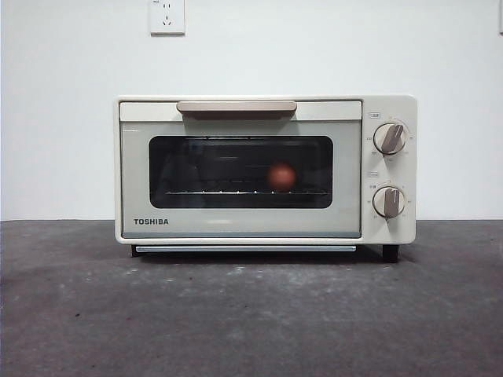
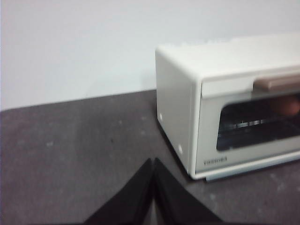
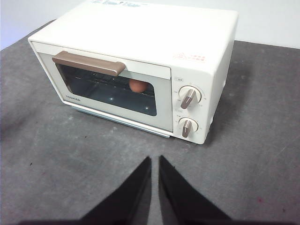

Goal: Eggoven

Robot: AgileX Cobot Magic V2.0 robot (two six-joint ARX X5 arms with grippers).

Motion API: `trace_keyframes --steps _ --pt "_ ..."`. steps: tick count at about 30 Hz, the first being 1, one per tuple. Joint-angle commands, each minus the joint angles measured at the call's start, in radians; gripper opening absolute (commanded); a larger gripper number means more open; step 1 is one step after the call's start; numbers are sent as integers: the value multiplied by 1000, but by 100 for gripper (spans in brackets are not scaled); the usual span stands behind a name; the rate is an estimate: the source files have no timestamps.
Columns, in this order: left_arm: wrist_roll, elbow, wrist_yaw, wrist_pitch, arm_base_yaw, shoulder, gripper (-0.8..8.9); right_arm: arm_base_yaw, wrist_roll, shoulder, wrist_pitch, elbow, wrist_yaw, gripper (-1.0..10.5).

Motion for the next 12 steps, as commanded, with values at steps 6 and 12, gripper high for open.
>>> trace_keyframes --steps 6,12 --pt "5 -149 -13 1 29 -122 8 10 -8 3 10 8 4 5" --pt "0 -226 -27 -11 44 -193 7 10 -8 3 10 8 5 5"
